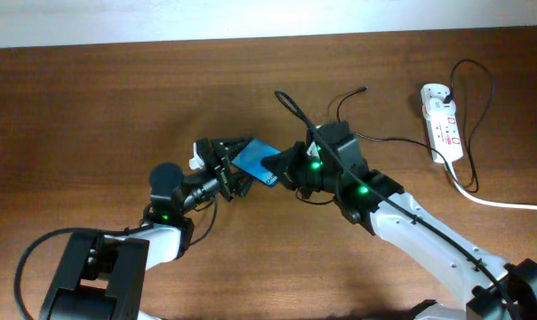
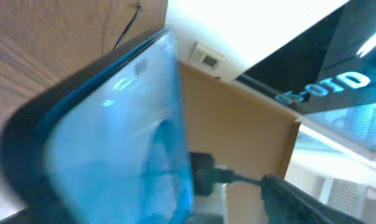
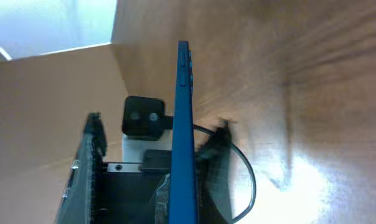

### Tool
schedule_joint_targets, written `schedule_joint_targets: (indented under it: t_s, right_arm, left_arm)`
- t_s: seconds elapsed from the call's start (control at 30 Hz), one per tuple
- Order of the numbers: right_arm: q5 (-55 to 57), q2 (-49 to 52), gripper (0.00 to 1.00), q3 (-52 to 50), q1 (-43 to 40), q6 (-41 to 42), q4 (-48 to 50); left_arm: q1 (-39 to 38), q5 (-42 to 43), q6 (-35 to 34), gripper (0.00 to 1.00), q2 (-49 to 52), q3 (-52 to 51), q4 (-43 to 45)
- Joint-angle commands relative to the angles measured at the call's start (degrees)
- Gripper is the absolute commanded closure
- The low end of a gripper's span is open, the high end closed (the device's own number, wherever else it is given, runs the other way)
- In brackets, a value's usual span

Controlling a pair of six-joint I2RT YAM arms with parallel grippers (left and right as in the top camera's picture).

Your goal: Plug charger to phone and switch on socket

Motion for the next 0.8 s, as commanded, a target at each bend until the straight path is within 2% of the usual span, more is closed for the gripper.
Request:
schedule_joint_targets:
  t_s: [0.0,0.07,0.17,0.33,0.43,0.5,0.67,0.77]
  right_arm:
    - [-1.0,-0.2,0.96,0.1,0.4,3.9,0.4]
    - [-1.6,-0.2,0.96,0.1,0.4,5.4,0.4]
    - [-1.4,-0.2,0.96,0.1,0.4,6.0,0.5]
    - [0.7,-0.2,0.96,0.1,0.4,5.7,0.4]
    - [1.9,-0.2,0.96,0.1,0.4,5.7,0.4]
    - [2.3,-0.2,0.96,0.1,0.4,5.7,0.4]
    - [3.4,-0.2,0.95,0.1,0.4,4.2,0.4]
    - [3.8,-0.2,0.95,0.1,0.4,4.2,0.4]
  left_arm:
    - [0.1,-4.1,0.2,0.34,-0.5,0.7,0.2]
    - [0.1,-4.9,0.2,0.49,-0.5,0.7,-0.2]
    - [0.1,-5.1,-0.2,0.57,-0.5,0.7,-0.2]
    - [-1.4,-3.3,-3.7,0.62,-0.5,0.7,0.7]
    - [-1.5,-0.9,-4.1,0.67,-0.5,0.7,1.5]
    - [-1.5,0.6,-4.1,0.67,-0.5,0.7,1.5]
    - [-1.5,3.0,-4.1,0.80,-0.5,0.7,1.5]
    - [-1.5,4.3,-4.1,0.92,-0.5,0.7,1.5]
